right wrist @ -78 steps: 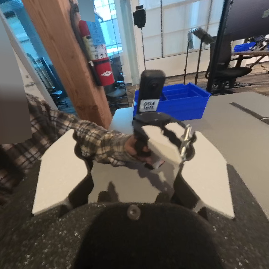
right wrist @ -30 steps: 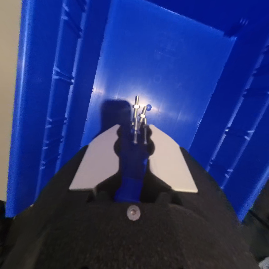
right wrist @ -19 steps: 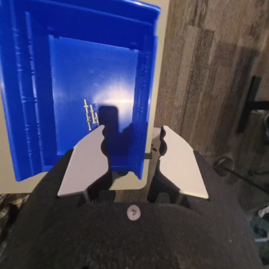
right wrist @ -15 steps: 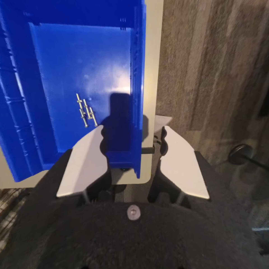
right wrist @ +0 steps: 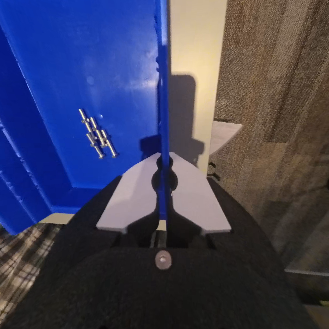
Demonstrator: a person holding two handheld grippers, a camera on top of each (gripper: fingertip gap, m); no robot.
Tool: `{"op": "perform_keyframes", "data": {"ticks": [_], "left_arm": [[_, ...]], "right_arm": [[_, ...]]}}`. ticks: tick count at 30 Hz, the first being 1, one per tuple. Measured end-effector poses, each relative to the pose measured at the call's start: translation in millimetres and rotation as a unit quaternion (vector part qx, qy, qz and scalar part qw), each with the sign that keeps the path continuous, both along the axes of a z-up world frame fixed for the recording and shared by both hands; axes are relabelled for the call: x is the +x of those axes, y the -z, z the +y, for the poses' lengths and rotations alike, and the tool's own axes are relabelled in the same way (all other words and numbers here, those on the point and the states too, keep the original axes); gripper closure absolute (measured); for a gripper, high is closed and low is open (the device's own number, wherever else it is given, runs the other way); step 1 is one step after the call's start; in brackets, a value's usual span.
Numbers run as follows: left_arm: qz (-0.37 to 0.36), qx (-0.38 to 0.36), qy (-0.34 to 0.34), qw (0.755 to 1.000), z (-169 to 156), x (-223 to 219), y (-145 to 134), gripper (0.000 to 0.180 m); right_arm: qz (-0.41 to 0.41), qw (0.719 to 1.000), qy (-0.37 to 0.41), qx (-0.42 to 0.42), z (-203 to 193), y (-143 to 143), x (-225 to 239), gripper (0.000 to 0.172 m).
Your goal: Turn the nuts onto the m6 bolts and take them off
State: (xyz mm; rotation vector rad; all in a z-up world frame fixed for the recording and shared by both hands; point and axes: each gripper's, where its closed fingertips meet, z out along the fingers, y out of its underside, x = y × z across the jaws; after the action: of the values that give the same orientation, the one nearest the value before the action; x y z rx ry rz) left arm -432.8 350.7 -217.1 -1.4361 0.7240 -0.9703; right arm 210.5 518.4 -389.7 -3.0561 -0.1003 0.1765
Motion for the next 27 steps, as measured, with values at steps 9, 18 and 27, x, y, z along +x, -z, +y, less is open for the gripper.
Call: {"op": "perform_keyframes", "data": {"ticks": [9, 18, 27], "left_arm": [[0.022, 0.011, -0.061, 0.998, -28, -37, -10, 0.124], [0.049, -0.018, -0.084, 0.995, -49, -66, -4, 0.123], [0.043, -0.02, -0.131, 0.99, -58, -109, -8, 0.124]], "right_arm": [[0.01, 0.998, -0.065, 0.016, 8, 0, -96, 0.168], [0.024, 0.998, -0.063, -0.01, -1, -1, -253, 0.169], [0.033, 0.993, -0.111, -0.024, -17, -2, -405, 0.168]]}}
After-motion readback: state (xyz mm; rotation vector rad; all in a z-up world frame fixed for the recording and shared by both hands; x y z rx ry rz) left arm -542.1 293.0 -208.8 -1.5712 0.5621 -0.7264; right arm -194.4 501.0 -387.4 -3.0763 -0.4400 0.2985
